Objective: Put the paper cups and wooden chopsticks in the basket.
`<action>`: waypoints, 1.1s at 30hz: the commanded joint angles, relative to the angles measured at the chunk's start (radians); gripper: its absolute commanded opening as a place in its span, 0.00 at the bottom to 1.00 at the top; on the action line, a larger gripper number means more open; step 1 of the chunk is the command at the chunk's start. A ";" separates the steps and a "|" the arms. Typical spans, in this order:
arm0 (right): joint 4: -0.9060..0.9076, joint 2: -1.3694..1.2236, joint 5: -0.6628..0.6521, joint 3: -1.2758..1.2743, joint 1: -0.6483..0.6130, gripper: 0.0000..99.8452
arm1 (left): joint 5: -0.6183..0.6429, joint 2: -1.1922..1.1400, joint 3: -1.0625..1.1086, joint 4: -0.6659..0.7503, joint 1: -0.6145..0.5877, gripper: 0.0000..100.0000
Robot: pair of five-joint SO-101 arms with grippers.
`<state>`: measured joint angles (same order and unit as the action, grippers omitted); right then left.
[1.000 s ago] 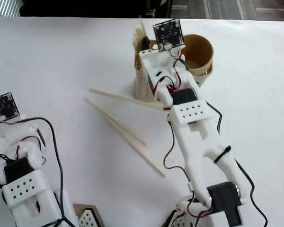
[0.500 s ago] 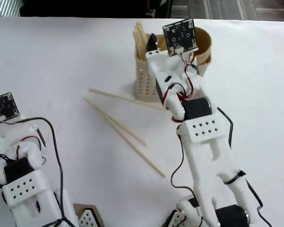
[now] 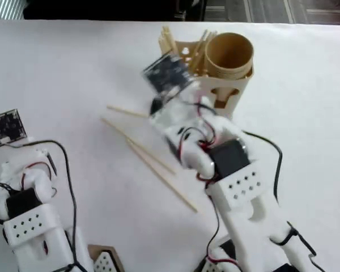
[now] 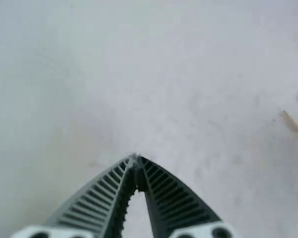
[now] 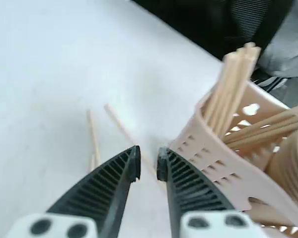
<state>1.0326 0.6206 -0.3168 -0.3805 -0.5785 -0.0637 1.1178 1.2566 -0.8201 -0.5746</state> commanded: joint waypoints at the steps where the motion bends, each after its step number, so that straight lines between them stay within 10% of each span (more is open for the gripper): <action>1: 0.107 -0.067 -0.048 0.026 -0.071 0.12 | 0.006 0.013 -0.006 0.014 0.008 0.02; 33: 0.136 -1.147 -0.141 0.493 -0.125 0.14 | 0.005 0.018 0.009 0.021 0.008 0.02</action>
<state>1.1615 -0.5010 -0.4457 0.0568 -0.7227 -0.0637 1.1178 1.2735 -0.8170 -0.5731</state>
